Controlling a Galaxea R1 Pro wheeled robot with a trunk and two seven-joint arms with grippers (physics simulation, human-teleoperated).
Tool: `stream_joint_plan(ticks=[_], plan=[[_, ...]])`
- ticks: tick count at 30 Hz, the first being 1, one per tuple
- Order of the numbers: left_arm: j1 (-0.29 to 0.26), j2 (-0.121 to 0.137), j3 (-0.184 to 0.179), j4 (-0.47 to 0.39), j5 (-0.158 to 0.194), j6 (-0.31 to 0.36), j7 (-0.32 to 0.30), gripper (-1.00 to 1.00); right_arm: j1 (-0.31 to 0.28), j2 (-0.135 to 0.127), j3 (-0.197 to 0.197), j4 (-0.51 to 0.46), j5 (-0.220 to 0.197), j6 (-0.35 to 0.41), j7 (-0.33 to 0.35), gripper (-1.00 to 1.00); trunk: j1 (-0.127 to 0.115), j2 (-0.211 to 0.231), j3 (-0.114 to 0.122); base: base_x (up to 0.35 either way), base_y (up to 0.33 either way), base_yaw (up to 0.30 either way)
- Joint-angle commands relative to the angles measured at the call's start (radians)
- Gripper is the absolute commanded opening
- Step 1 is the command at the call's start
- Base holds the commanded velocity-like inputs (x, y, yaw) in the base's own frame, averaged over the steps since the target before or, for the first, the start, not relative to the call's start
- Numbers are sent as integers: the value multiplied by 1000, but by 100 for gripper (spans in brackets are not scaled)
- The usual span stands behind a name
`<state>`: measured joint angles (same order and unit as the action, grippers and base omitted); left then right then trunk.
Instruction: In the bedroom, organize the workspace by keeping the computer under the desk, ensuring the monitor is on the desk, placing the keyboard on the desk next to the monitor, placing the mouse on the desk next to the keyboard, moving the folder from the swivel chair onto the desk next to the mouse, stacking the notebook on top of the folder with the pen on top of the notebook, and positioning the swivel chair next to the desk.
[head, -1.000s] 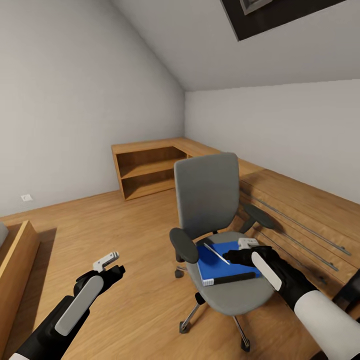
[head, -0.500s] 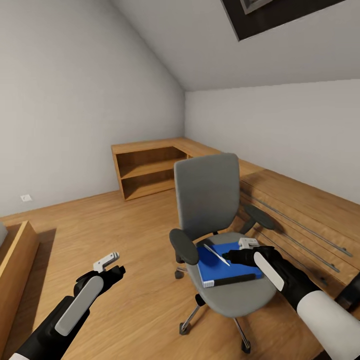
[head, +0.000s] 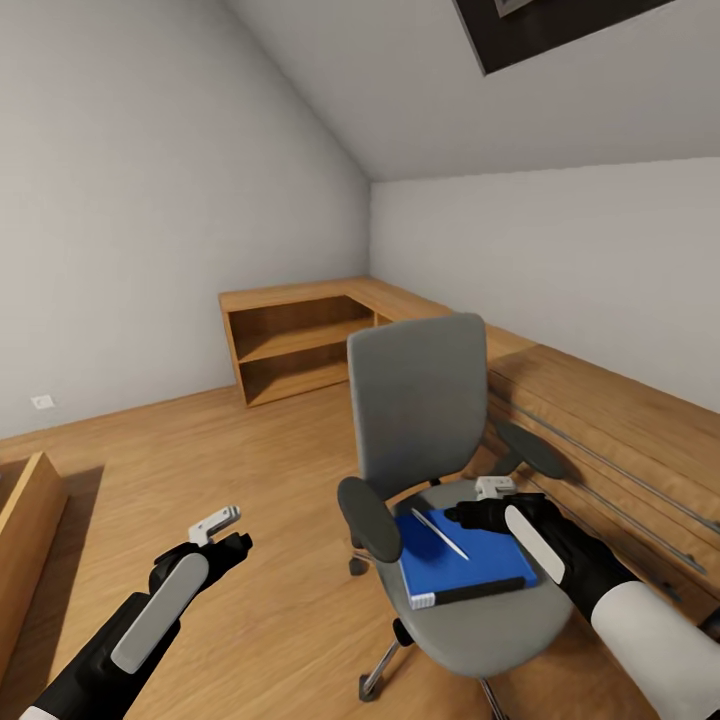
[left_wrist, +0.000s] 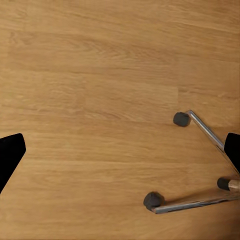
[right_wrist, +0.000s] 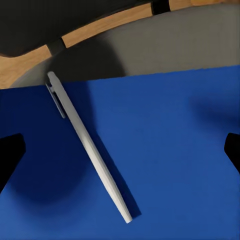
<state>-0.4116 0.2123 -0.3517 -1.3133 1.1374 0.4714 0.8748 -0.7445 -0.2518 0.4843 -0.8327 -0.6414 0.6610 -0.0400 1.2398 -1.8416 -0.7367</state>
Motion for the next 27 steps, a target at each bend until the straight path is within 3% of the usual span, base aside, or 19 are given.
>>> stream_joint_plan(ticks=[1, 16, 27], plan=[[-1, 1, -2, -1, 5, 2, 7, 100, -1, -1, 4, -1, -5, 3, -4, 100, 0, -1, -1, 18, 0, 16], [-1, 0, -1, -4, 5, -1, 13, 100, -1, 0, 4, -1, -5, 5, -5, 100, 0, -1, -1, 3, 0, 132], [-1, -2, -2, -7, 5, -2, 13, 100, -1, 1, 6, 1, -2, 6, -6, 100, 42, -78, -35, 0, 0, 6]])
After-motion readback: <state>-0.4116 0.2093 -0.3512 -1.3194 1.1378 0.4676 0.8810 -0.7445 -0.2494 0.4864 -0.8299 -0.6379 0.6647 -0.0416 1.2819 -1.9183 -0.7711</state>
